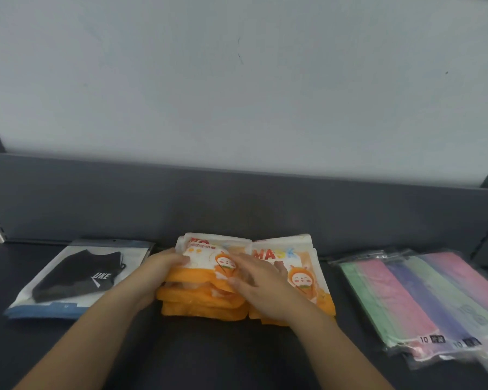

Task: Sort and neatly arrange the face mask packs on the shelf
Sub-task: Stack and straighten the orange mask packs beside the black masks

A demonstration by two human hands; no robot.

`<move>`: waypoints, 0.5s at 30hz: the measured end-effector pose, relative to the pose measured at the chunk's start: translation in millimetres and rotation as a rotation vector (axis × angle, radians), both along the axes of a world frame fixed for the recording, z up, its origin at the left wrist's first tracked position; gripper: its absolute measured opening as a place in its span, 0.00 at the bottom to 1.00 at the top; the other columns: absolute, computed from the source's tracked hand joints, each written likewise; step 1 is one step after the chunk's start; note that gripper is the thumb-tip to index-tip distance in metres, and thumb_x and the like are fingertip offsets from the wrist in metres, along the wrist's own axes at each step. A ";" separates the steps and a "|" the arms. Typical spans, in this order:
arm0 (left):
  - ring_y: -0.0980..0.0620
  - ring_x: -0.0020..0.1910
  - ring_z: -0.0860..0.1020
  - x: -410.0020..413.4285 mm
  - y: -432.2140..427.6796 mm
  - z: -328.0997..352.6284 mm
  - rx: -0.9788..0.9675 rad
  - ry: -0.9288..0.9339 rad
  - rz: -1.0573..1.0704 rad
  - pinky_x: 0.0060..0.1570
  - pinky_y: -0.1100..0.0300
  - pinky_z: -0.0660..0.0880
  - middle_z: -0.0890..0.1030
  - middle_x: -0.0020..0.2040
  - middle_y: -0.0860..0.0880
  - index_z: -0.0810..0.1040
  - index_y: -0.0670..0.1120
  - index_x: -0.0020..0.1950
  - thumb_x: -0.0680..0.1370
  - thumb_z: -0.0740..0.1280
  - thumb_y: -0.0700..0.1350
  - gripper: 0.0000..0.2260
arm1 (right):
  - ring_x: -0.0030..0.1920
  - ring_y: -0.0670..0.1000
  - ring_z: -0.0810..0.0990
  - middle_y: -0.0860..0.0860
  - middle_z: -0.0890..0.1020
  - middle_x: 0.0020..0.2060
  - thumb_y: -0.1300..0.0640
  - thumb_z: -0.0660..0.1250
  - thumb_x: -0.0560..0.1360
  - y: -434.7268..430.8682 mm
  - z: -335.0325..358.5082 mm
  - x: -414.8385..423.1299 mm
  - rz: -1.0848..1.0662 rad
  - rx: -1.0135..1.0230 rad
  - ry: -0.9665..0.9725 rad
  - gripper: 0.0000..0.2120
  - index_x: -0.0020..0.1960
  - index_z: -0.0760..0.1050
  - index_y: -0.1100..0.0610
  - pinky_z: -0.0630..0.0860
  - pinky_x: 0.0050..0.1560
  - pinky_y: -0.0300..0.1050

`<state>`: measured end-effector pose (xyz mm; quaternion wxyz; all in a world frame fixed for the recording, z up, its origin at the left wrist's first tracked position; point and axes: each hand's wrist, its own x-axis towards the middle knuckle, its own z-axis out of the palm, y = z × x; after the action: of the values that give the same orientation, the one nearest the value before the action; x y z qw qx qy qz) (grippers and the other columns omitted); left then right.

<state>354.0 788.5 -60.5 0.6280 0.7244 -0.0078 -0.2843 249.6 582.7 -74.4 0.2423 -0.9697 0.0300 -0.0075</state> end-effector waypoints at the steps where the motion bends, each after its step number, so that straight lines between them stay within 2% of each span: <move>1: 0.37 0.54 0.81 1.8 -1.4 -0.7 0.002 -0.020 -0.001 0.61 0.38 0.75 0.82 0.54 0.41 0.78 0.50 0.55 0.78 0.66 0.40 0.08 | 0.78 0.46 0.53 0.39 0.57 0.79 0.39 0.53 0.82 0.0 -0.3 0.2 0.004 0.000 0.010 0.26 0.79 0.53 0.38 0.38 0.76 0.63; 2: 0.36 0.54 0.81 3.7 -3.0 -1.6 0.004 -0.029 -0.007 0.61 0.36 0.75 0.82 0.54 0.41 0.78 0.50 0.55 0.78 0.65 0.39 0.10 | 0.79 0.46 0.52 0.39 0.56 0.79 0.41 0.52 0.83 -0.3 -0.3 0.4 0.007 0.008 0.019 0.25 0.79 0.53 0.39 0.37 0.76 0.62; 4: 0.35 0.55 0.81 5.3 -5.9 -2.3 -0.010 -0.019 -0.041 0.60 0.35 0.76 0.81 0.57 0.40 0.76 0.50 0.65 0.77 0.64 0.39 0.17 | 0.79 0.46 0.51 0.40 0.55 0.79 0.45 0.49 0.84 -2.7 -0.4 0.7 0.006 0.036 0.037 0.24 0.80 0.52 0.40 0.36 0.77 0.60; 7: 0.36 0.64 0.75 8.9 -7.2 -8.5 0.022 -0.067 -0.028 0.64 0.38 0.74 0.70 0.73 0.41 0.59 0.52 0.79 0.78 0.66 0.43 0.31 | 0.79 0.45 0.50 0.40 0.56 0.79 0.42 0.47 0.84 -10.1 -2.2 -1.6 0.004 0.048 0.020 0.23 0.79 0.51 0.36 0.39 0.77 0.59; 9: 0.39 0.73 0.66 8.1 -7.2 -6.7 0.127 -0.259 0.001 0.70 0.40 0.67 0.60 0.79 0.45 0.51 0.54 0.81 0.80 0.66 0.49 0.34 | 0.79 0.45 0.51 0.40 0.57 0.78 0.38 0.46 0.83 -15.0 -0.6 -6.0 -0.030 0.073 -0.021 0.22 0.77 0.54 0.34 0.42 0.77 0.59; 11: 0.46 0.78 0.58 1.7 -6.5 2.2 0.310 -0.605 -0.053 0.75 0.44 0.60 0.56 0.81 0.51 0.53 0.56 0.81 0.81 0.64 0.54 0.31 | 0.79 0.45 0.51 0.41 0.57 0.79 0.37 0.48 0.82 -20.5 -0.4 -10.1 -0.099 0.073 -0.038 0.24 0.77 0.56 0.37 0.44 0.78 0.58; 13: 0.52 0.79 0.55 -8.8 -8.9 13.9 0.445 -0.905 -0.227 0.75 0.47 0.58 0.54 0.80 0.58 0.56 0.59 0.79 0.80 0.63 0.59 0.29 | 0.80 0.47 0.49 0.42 0.54 0.80 0.38 0.48 0.82 -27.7 -3.6 -10.5 -0.170 -0.058 -0.031 0.26 0.79 0.53 0.40 0.43 0.78 0.58; 15: 0.55 0.80 0.50 -21.6 -18.8 21.9 0.580 -1.020 -0.485 0.77 0.49 0.54 0.51 0.80 0.62 0.55 0.63 0.78 0.76 0.62 0.66 0.32 | 0.80 0.50 0.44 0.43 0.50 0.80 0.39 0.47 0.83 -34.3 -8.4 -8.7 -0.221 -0.215 0.017 0.26 0.80 0.50 0.42 0.41 0.77 0.60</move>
<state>332.4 769.7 -38.6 0.2413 0.8870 -0.3927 -0.0281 240.9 548.5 -82.8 0.1344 -0.9809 0.1374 -0.0290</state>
